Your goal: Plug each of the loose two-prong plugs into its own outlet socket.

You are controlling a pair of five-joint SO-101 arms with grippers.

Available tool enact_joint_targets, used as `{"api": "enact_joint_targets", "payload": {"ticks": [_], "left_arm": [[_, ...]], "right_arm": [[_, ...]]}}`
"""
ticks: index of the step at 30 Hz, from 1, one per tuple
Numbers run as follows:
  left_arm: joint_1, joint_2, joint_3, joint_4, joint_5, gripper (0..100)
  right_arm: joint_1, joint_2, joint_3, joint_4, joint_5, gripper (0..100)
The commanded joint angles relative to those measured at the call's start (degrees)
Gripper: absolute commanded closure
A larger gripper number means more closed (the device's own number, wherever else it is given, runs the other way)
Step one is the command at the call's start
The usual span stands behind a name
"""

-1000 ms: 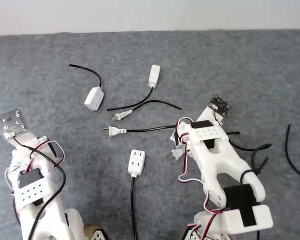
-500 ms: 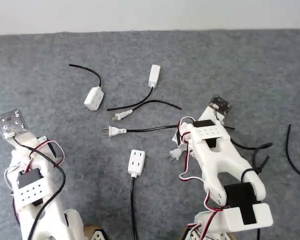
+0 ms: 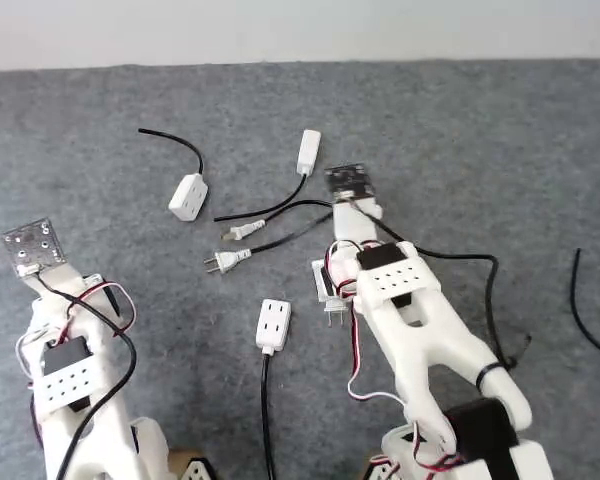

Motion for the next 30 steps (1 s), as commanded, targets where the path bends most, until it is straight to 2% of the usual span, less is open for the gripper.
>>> {"api": "enact_joint_targets", "payload": {"ticks": [1,4,6,11,16,20,23,28,30], "left_arm": [[0.35,-0.62,-0.57,-1.32,-0.62,98],[0.35,-0.62,-0.57,-1.32,-0.62,98],[0.35,-0.62,-0.57,-1.32,-0.62,98],[0.35,-0.62,-0.57,-1.32,-0.62,98],[0.35,-0.62,-0.48,-1.32,-0.62,98],[0.35,-0.62,-0.48,-1.32,-0.62,98],[0.35,-0.62,-0.4,-1.32,-0.62,98],[0.35,-0.62,-0.4,-1.32,-0.62,98],[0.35,-0.62,-0.4,-1.32,-0.62,98]], "right_arm": [[-0.22,-2.86,2.11,-0.4,11.78,99.1],[0.22,-2.86,6.24,-0.13,23.65,99.1],[1.98,-2.95,6.95,-0.22,28.04,99.1],[9.36,-3.3,6.95,-0.66,26.64,99.1],[13.76,-2.77,7.65,-1.8,27.08,98.6],[14.2,-2.77,7.65,1.27,35.25,90.6],[14.29,-2.95,7.56,1.63,36.13,83.0],[13.85,-3.56,5.8,1.8,35.87,83.9],[13.49,-3.56,4.4,1.98,33.49,86.4]]}}
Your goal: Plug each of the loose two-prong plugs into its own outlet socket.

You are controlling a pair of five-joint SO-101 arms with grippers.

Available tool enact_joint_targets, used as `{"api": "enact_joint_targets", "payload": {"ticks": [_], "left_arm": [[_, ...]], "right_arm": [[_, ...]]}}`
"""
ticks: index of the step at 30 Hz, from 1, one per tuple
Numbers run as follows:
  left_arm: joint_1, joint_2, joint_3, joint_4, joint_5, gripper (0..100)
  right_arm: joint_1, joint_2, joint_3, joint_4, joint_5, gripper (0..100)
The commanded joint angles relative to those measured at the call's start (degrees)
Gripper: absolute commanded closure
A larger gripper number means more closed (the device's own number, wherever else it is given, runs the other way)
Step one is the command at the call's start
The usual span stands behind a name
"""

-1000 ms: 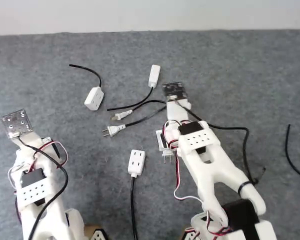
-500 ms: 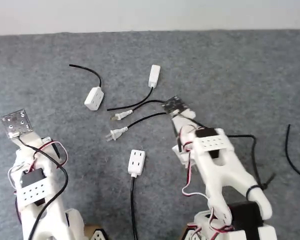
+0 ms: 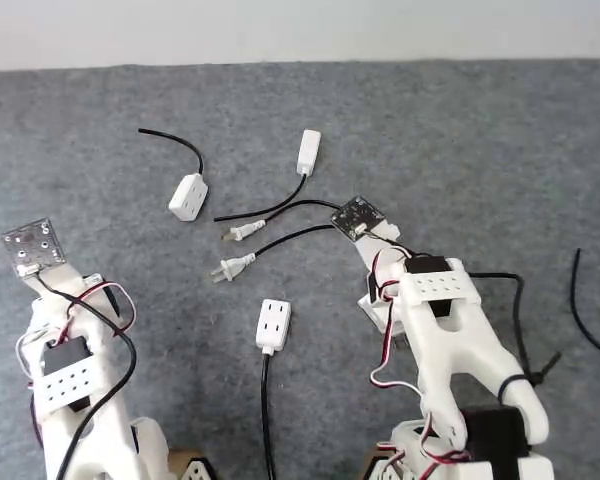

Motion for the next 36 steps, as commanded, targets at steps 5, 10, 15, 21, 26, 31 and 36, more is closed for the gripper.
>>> {"api": "enact_joint_targets", "payload": {"ticks": [5,10,15,21,26,31,36], "left_arm": [[0.35,-0.62,-0.4,-1.32,-0.62,98],[0.35,-0.62,-0.48,-1.32,-0.62,98],[0.35,-0.62,-0.48,-1.32,-0.62,98],[0.35,-0.62,-0.48,-1.32,-0.62,98],[0.35,-0.62,-0.48,-1.32,-0.62,98],[0.35,-0.62,-0.48,-1.32,-0.62,98],[0.35,-0.62,-0.48,-1.32,-0.62,98]], "right_arm": [[-1.8,-2.15,-4.4,3.74,-5.19,91.2],[-2.51,-1.71,-4.13,5.67,-6.77,91.1],[-0.75,-1.54,-3.96,3.47,-11.08,91.1],[-0.75,-1.45,-4.04,2.51,-11.34,86.1],[-0.84,-1.45,-4.04,1.8,-11.34,84.4],[-0.75,0.92,-4.04,0.04,-11.96,84.3],[-0.66,4.18,-4.4,-1.8,-13.8,84.3]]}}
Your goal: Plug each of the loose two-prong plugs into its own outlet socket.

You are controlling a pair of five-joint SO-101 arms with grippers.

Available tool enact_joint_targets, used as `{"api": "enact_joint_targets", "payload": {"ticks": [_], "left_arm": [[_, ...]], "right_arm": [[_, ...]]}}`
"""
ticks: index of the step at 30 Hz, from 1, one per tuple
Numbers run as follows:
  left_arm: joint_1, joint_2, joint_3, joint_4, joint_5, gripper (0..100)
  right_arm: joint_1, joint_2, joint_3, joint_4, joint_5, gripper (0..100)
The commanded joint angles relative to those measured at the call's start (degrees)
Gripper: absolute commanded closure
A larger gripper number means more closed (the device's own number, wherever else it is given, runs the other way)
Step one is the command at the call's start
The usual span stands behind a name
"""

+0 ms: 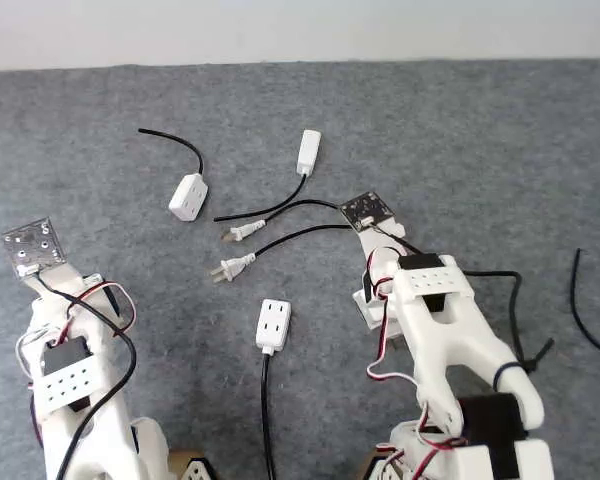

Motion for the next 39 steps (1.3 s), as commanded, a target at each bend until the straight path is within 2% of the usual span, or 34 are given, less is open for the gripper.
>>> {"api": "enact_joint_targets", "payload": {"ticks": [1,11,16,23,26,32,39], "left_arm": [[0.35,-0.62,-0.48,-1.32,-0.62,98],[0.35,-0.62,-0.48,-1.32,-0.62,98],[0.35,-0.62,-0.48,-1.32,-0.62,98],[0.35,-0.62,-0.48,-1.32,-0.62,98],[0.35,-0.62,-0.4,-1.32,-0.62,98],[0.35,-0.62,-0.48,-1.32,-0.62,98],[0.35,-0.62,-0.48,-1.32,-0.62,98]], "right_arm": [[0.66,-0.66,-3.08,-0.84,-0.88,84.3],[1.19,-0.13,-2.9,-0.75,-1.14,84.6],[2.33,0.31,-3.16,-0.57,-1.14,91.6],[2.77,0.4,-3.16,-0.48,-1.14,91.5],[5.05,0.4,-3.25,-0.92,-1.14,98.9],[6.73,-0.31,-3.34,-0.31,-1.23,99.0],[4.18,-9.89,-8.97,11.82,-6.24,99.1]]}}
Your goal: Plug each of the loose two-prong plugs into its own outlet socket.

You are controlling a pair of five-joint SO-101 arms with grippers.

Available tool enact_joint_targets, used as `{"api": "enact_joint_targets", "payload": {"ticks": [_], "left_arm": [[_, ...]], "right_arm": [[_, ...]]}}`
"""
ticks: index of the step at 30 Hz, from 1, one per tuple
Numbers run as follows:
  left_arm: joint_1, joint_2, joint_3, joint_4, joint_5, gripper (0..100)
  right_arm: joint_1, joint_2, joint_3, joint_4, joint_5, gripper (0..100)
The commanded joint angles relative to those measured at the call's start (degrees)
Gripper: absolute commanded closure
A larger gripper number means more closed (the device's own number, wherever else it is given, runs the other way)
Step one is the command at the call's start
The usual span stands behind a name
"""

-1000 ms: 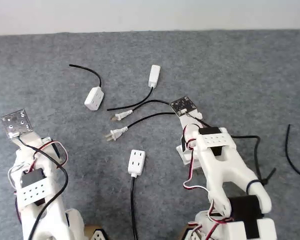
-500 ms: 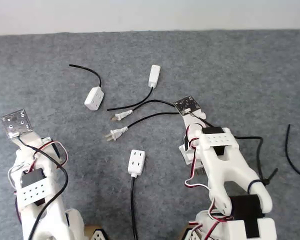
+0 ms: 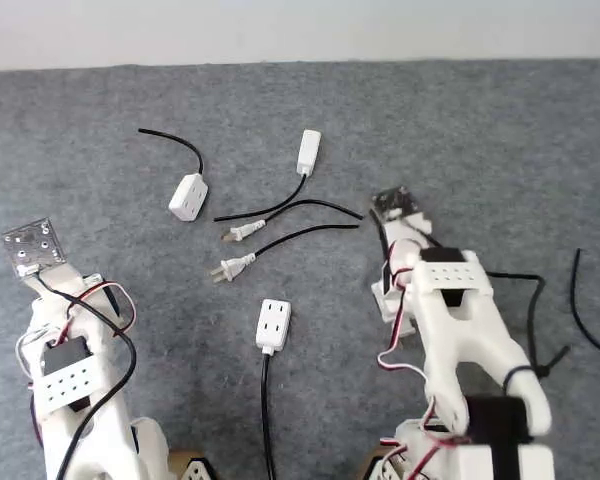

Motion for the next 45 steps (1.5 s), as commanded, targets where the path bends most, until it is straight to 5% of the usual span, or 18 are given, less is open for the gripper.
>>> {"api": "enact_joint_targets", "payload": {"ticks": [1,8,13,22,30,45], "left_arm": [[0.44,-0.62,-0.48,-1.23,-0.62,98],[4.22,-0.53,-0.57,2.2,-2.9,98],[9.58,-0.53,-0.57,6.95,-9.49,98],[17.05,-0.53,-0.66,12.92,-16.0,98],[24.97,-0.53,-0.4,17.85,-25.05,98],[26.9,-0.62,-0.13,17.93,-25.76,98]], "right_arm": [[-2.77,-9.19,-5.27,6.73,-2.9,99.1],[-15.6,-28.0,-8.0,18.07,-4.66,99.1],[-20.35,-33.27,-12.84,23.25,3.16,99.1],[-31.96,-43.21,-13.36,23.87,6.59,99.1],[-39.08,-43.38,-5.27,13.76,9.67,99.1],[-44.44,-36.62,8.35,-4.09,9.67,99.1]]}}
